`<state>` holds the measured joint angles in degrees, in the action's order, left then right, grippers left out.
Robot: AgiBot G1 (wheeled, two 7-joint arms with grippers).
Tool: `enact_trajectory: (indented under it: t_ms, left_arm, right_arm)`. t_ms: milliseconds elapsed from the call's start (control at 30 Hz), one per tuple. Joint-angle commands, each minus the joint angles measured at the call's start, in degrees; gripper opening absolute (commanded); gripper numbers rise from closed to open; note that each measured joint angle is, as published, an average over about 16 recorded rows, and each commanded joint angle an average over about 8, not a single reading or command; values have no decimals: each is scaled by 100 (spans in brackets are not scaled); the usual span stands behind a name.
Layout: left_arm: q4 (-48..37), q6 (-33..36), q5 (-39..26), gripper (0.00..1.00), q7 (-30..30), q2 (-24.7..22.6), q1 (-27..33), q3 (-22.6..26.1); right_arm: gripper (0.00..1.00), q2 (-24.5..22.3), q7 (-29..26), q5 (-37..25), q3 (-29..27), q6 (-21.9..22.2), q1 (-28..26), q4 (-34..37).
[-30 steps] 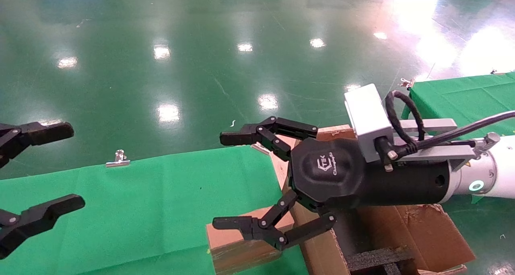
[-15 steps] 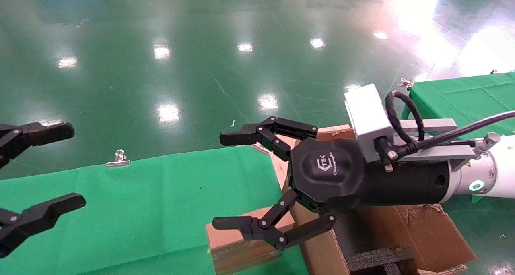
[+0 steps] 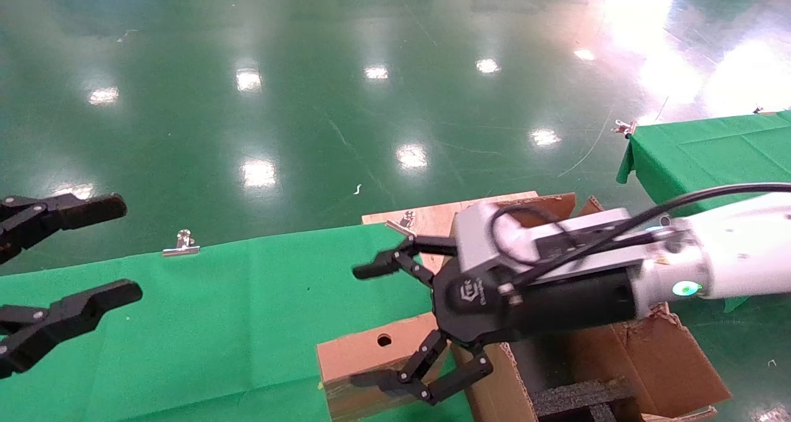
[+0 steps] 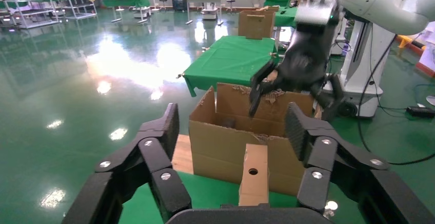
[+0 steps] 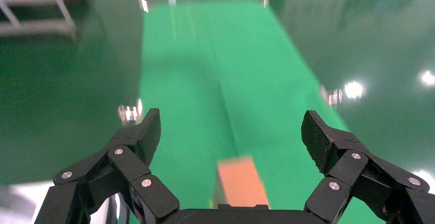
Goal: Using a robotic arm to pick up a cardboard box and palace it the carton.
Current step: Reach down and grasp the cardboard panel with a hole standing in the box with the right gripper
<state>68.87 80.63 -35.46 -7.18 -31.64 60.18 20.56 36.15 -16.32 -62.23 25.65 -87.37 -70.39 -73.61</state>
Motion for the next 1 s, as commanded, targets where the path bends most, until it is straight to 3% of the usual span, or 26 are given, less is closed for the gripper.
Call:
enact_trajectory:
  t_ms: [33, 333, 1000]
  left_arm:
    - [0, 0, 0, 0, 0, 0, 0, 0]
    - [0, 0, 0, 0, 0, 0, 0, 0]
    - [0, 0, 0, 2, 0, 0, 0, 0]
  right_arm:
    - [100, 77, -105, -378, 179, -54, -195, 29]
    - [100, 647, 44, -1533, 1000, -275, -893, 413]
    - [100, 1662, 646, -2929, 2587, -274, -2030, 990]
